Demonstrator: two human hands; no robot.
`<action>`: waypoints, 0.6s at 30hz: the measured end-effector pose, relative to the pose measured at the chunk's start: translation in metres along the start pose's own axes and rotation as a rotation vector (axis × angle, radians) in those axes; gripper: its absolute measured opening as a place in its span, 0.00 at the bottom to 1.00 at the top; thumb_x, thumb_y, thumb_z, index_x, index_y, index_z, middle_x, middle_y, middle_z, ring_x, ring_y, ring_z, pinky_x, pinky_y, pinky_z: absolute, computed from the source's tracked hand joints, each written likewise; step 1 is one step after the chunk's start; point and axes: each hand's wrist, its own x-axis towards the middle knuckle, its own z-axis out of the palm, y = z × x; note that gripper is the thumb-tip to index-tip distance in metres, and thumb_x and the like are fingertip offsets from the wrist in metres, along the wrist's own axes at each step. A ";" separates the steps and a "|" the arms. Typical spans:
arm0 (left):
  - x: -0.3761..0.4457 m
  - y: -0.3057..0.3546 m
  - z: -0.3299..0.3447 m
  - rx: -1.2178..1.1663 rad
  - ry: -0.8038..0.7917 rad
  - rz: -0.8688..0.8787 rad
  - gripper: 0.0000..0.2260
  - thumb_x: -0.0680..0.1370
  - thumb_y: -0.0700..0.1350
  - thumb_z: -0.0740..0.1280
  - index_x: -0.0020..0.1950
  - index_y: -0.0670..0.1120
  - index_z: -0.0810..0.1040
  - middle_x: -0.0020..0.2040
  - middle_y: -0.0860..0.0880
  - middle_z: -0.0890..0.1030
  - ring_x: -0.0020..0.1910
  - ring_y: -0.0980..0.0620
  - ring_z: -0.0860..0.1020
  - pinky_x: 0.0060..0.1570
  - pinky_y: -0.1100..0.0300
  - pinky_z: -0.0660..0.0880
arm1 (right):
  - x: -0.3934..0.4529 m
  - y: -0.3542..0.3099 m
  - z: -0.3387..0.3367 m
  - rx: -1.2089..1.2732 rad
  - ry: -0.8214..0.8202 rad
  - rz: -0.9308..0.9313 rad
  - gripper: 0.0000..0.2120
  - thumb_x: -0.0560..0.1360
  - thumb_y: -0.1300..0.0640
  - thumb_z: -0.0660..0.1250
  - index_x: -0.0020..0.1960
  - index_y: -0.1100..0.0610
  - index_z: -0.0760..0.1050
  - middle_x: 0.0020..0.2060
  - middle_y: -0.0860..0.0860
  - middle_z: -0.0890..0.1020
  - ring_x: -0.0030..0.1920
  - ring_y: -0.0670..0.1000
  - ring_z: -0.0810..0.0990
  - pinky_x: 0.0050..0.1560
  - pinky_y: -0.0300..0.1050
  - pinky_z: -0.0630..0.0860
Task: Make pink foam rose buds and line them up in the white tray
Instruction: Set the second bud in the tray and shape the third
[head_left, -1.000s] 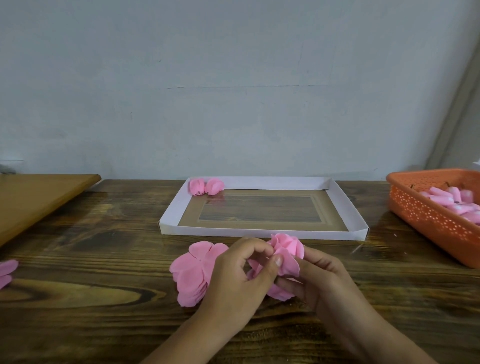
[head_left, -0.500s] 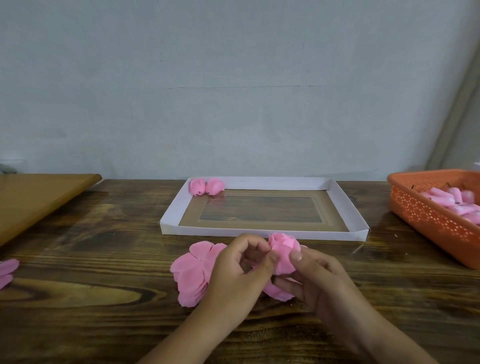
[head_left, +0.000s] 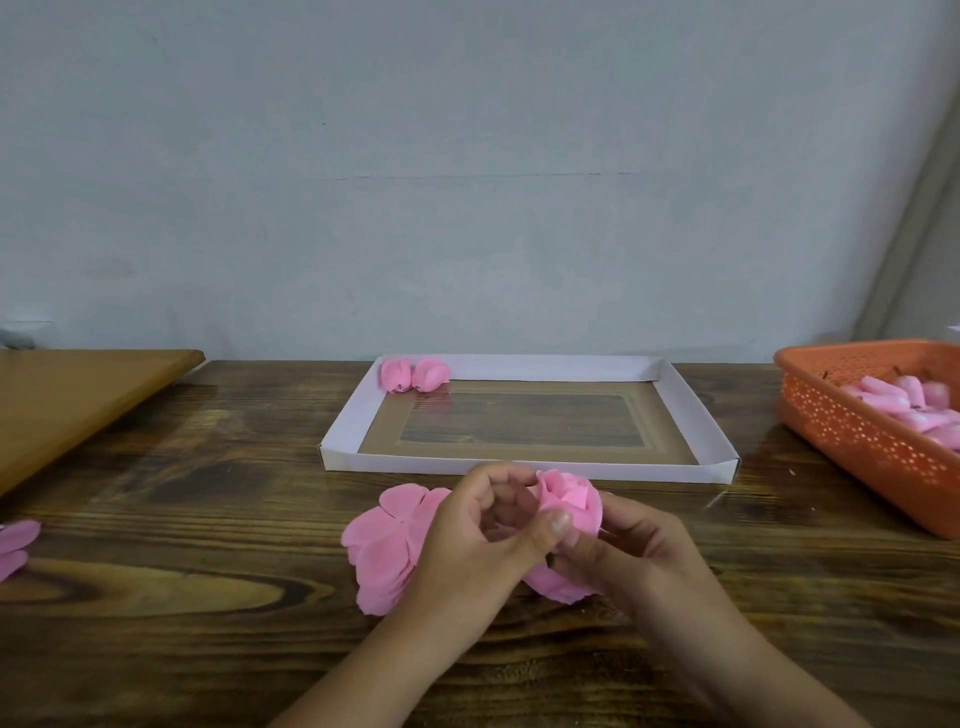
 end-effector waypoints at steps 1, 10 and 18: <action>0.000 0.001 0.000 -0.011 -0.008 -0.008 0.21 0.66 0.61 0.77 0.57 0.56 0.82 0.49 0.49 0.86 0.51 0.49 0.85 0.53 0.46 0.83 | 0.000 0.000 0.000 -0.028 0.004 -0.020 0.11 0.76 0.56 0.72 0.57 0.57 0.85 0.54 0.63 0.85 0.57 0.64 0.83 0.59 0.60 0.80; 0.000 0.006 -0.002 0.051 -0.086 -0.009 0.14 0.73 0.53 0.76 0.58 0.61 0.84 0.51 0.51 0.87 0.55 0.49 0.84 0.57 0.43 0.82 | 0.000 0.003 0.000 -0.290 0.030 -0.164 0.11 0.76 0.57 0.70 0.57 0.50 0.85 0.48 0.53 0.87 0.52 0.53 0.84 0.50 0.45 0.82; 0.000 0.004 -0.001 0.060 -0.087 0.009 0.17 0.71 0.57 0.74 0.60 0.60 0.84 0.52 0.55 0.87 0.56 0.53 0.84 0.57 0.51 0.82 | -0.001 0.006 0.002 -0.246 0.088 -0.145 0.12 0.73 0.59 0.73 0.55 0.49 0.83 0.50 0.51 0.87 0.51 0.51 0.86 0.49 0.42 0.82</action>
